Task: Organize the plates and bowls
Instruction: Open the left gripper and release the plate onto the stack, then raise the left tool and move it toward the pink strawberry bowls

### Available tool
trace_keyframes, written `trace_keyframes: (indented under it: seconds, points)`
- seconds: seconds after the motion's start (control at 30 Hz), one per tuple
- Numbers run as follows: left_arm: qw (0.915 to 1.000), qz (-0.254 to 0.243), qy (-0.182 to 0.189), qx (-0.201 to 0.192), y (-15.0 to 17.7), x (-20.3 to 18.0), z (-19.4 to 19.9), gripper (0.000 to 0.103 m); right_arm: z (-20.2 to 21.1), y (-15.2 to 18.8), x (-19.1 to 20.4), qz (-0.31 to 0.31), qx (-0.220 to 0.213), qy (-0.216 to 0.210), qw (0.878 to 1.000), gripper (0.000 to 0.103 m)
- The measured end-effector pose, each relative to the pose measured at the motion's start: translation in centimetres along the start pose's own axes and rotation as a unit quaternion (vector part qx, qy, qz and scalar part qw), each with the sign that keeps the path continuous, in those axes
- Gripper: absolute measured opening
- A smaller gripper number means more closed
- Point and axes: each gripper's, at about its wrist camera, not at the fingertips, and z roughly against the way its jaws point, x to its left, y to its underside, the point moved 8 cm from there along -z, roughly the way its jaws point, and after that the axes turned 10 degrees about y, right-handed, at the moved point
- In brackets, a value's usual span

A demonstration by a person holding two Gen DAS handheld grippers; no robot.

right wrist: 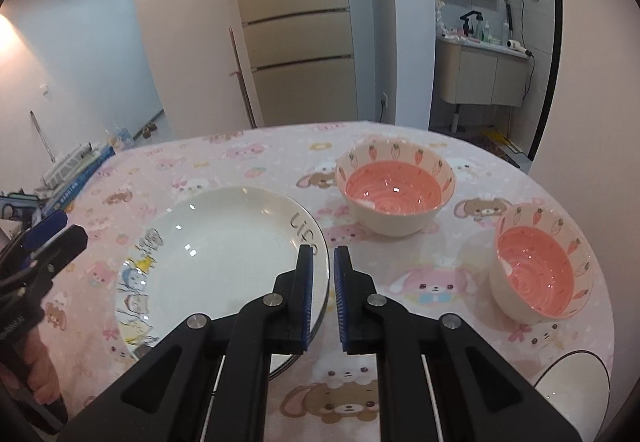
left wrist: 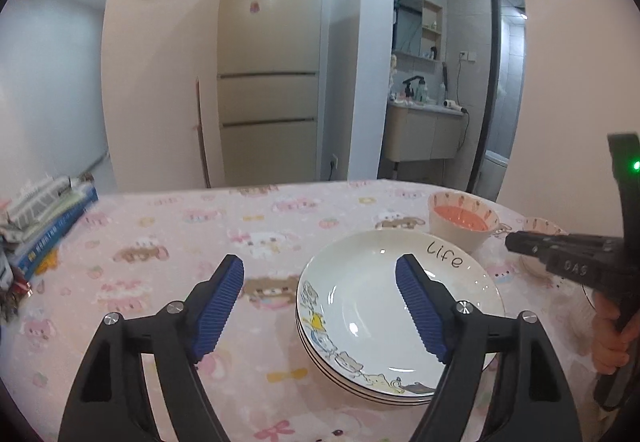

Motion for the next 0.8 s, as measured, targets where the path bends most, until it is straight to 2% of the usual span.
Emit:
trace_keyframes:
  seconds: [0.13, 0.17, 0.23, 0.27, 0.37, 0.47, 0.5, 0.6, 0.67, 0.77, 0.8]
  points:
    - [0.9994, -0.001, 0.019, -0.027, -1.1, -1.0, 1.3, 0.090, 3.6, -1.4, -0.6, -0.001, -0.057, 0.018, 0.998, 0.010]
    - [0.9990, -0.002, 0.022, -0.038, -1.5, -1.3, 1.8, 0.091, 4.5, -1.7, -0.8, 0.000, -0.070, 0.023, 0.997, 0.016]
    - [0.9987, -0.011, 0.016, -0.047, -2.1, -1.7, 2.5, 0.103, 6.4, -2.3, -1.2, -0.001, -0.094, 0.026, 0.995, 0.036]
    - [0.9981, -0.018, 0.011, -0.058, -2.6, -2.0, 3.1, 0.103, 7.3, -2.6, -1.4, -0.001, -0.106, 0.027, 0.994, 0.051]
    - [0.9957, -0.027, 0.003, -0.088, -3.8, -2.6, 4.6, 0.103, 10.1, -3.5, -2.3, 0.009, -0.148, 0.051, 0.988, 0.057]
    - [0.9953, -0.028, 0.006, -0.093, -4.9, -3.4, 5.4, 0.103, 12.4, -4.1, -3.0, 0.019, -0.186, 0.073, 0.980, 0.090]
    - [0.9953, -0.026, 0.012, -0.093, -5.0, -3.6, 5.6, 0.103, 13.0, -4.2, -3.3, 0.017, -0.198, 0.077, 0.977, 0.094]
    - [0.9943, -0.021, 0.038, -0.098, -5.7, -4.6, 6.2, 0.103, 14.5, -4.4, -4.4, 0.010, -0.212, 0.097, 0.972, 0.095]
    - [0.9916, -0.023, 0.042, -0.120, -6.2, -5.3, 6.9, 0.103, 14.9, -4.4, -4.9, 0.012, -0.209, 0.103, 0.972, 0.095]
    - [0.9869, -0.015, 0.038, -0.156, -7.0, -5.7, 7.8, 0.103, 15.9, -4.0, -6.6, -0.008, -0.218, 0.119, 0.969, 0.095]
    - [0.9877, -0.013, 0.026, -0.154, -7.2, -5.7, 7.6, 0.103, 16.2, -3.9, -7.0, -0.014, -0.224, 0.124, 0.967, 0.095]
